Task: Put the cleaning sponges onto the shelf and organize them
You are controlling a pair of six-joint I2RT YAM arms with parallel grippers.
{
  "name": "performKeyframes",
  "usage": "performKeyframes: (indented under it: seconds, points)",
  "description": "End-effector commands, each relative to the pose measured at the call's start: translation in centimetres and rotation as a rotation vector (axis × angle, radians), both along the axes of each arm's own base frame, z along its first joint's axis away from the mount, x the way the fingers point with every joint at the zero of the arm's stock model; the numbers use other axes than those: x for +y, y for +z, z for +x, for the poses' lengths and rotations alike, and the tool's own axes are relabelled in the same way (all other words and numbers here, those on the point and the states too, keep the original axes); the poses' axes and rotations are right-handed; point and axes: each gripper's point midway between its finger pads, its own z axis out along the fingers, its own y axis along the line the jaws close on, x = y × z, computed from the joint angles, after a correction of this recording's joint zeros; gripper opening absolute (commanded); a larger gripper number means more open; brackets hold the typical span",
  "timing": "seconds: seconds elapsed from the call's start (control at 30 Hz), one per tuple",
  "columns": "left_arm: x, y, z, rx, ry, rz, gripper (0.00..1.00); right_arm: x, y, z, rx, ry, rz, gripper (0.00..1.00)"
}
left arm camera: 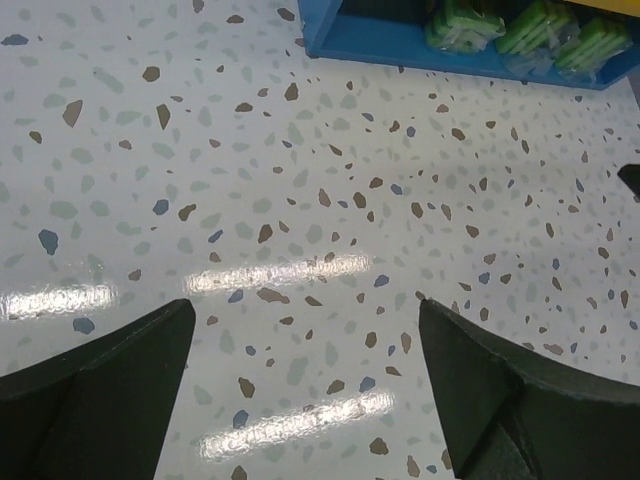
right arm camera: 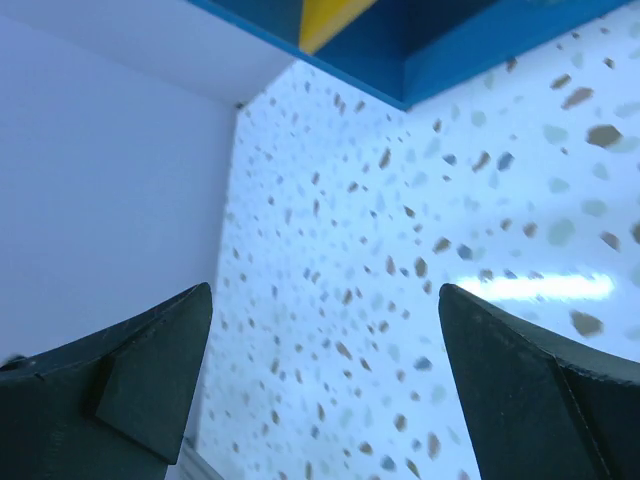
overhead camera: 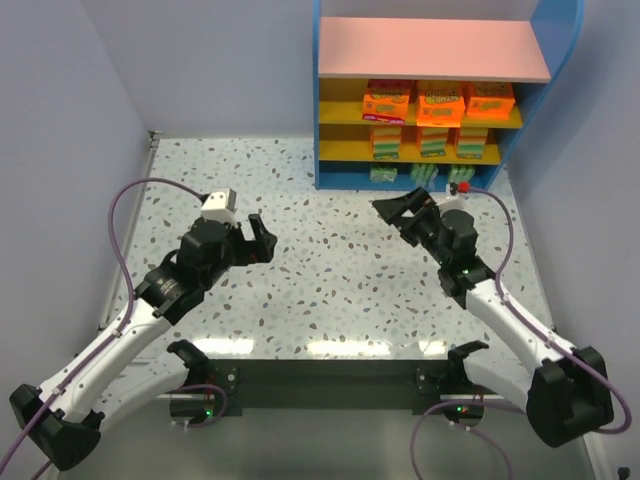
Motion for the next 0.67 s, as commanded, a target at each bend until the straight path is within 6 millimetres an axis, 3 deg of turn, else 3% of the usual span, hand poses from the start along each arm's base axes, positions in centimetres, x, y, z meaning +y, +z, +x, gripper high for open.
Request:
performKeyframes:
  seconds: [0.0,0.17,0.23,0.4,0.63]
  points:
    - [-0.5,4.8,1.1,-0.131,-0.014,-0.054,1.0,-1.1,-5.5,-5.5,0.13,0.164,-0.299,0.99]
    - [0.0,7.8,1.0,-0.224,-0.004,-0.077,1.0,-3.7,-7.3,-9.5,0.197,0.148,-0.398,0.99]
    - [0.5,9.4,0.8,-0.257,0.003,-0.078,1.0,-4.3,-6.5,-10.9,0.166,0.139,-0.396,0.99]
    - [1.0,12.9,-0.1,-0.319,-0.01,-0.095,1.0,-5.7,-6.9,-12.1,0.181,0.084,-0.406,0.99]
    - [0.5,13.5,-0.9,-0.346,-0.077,-0.08,1.0,-7.8,-6.9,-12.1,0.227,-0.016,-0.459,0.99]
